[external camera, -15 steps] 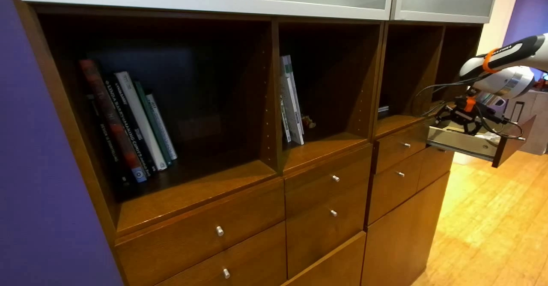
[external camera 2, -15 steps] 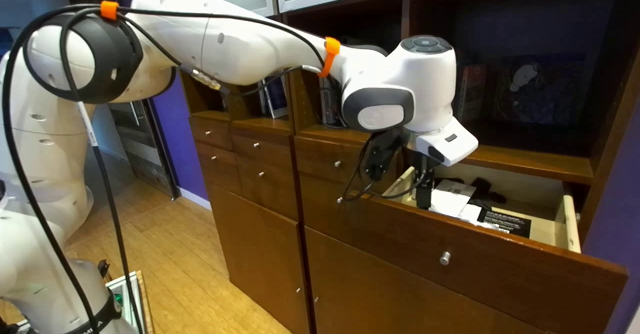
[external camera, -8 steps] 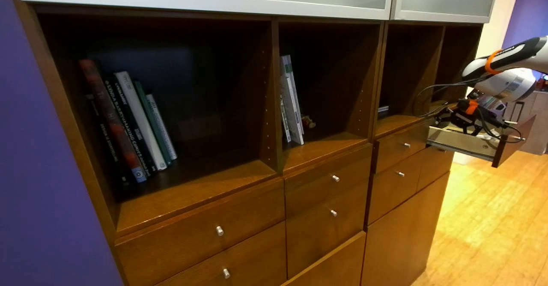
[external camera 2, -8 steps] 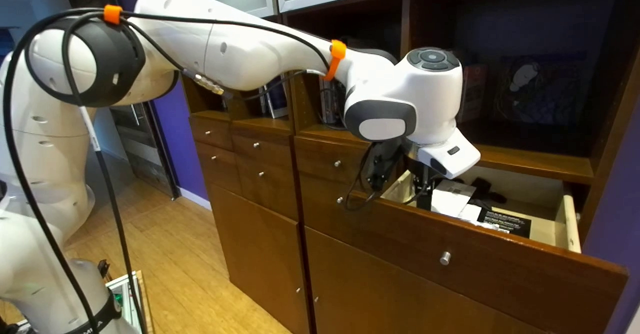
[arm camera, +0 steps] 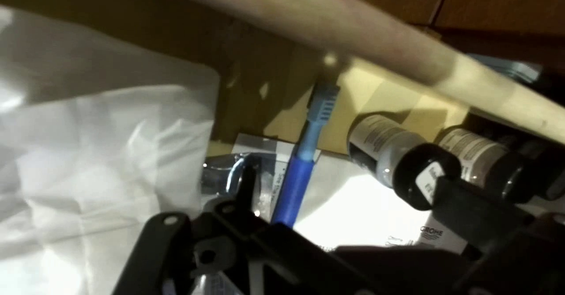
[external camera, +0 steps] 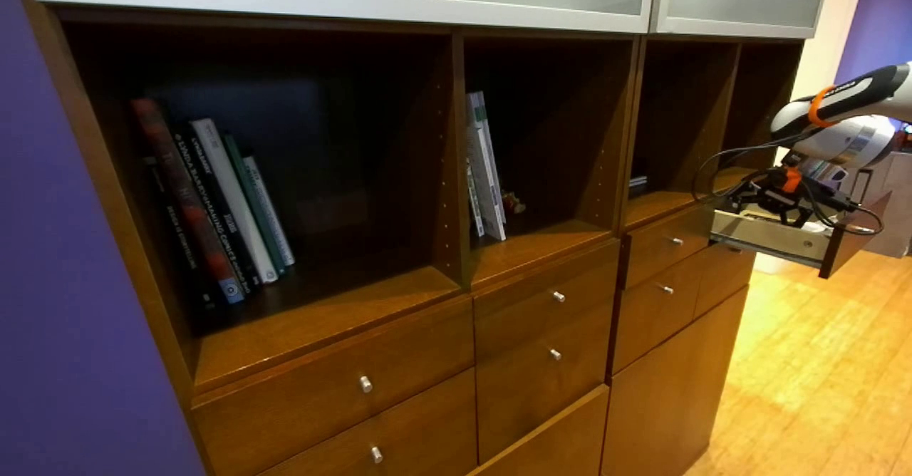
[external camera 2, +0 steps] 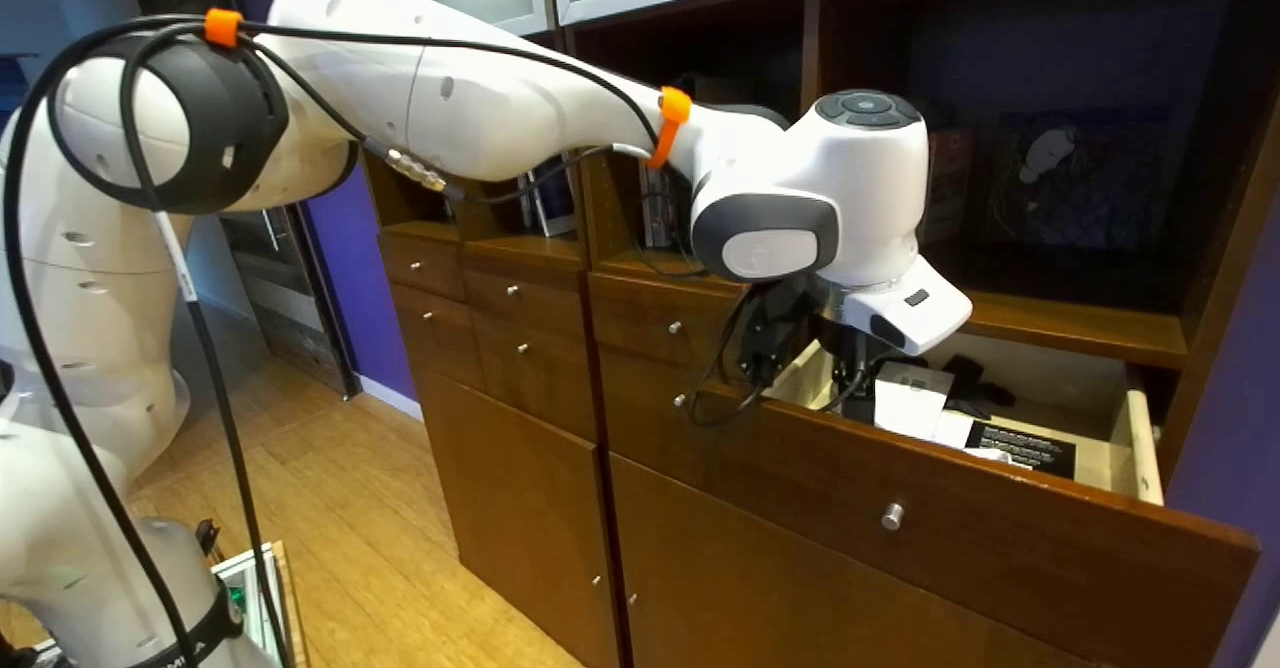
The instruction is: Pick up the bottle with a black lid from the open drawer and put it on the shelf right above the open drawer
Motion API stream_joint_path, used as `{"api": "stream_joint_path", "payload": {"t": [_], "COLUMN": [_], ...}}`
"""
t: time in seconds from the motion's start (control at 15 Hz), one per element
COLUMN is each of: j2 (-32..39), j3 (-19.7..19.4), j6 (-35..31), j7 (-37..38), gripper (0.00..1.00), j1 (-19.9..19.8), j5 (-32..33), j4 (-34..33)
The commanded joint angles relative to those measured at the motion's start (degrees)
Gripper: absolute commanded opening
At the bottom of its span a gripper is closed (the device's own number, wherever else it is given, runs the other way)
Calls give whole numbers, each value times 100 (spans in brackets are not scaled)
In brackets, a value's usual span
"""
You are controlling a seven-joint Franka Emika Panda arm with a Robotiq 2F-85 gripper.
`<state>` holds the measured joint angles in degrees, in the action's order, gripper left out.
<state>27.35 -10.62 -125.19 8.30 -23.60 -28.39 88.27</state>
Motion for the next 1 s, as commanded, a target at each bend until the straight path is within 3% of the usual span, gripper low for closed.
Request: {"api": "stream_joint_path", "payload": {"t": [0.0,0.93], "j2": [-79,-542], "j3": [-92,21], "j6": [100,198], "j7": [-49,-694], "gripper": [100,100], "j1": [61,114], "j5": [425,560], "j4": [21,88]}}
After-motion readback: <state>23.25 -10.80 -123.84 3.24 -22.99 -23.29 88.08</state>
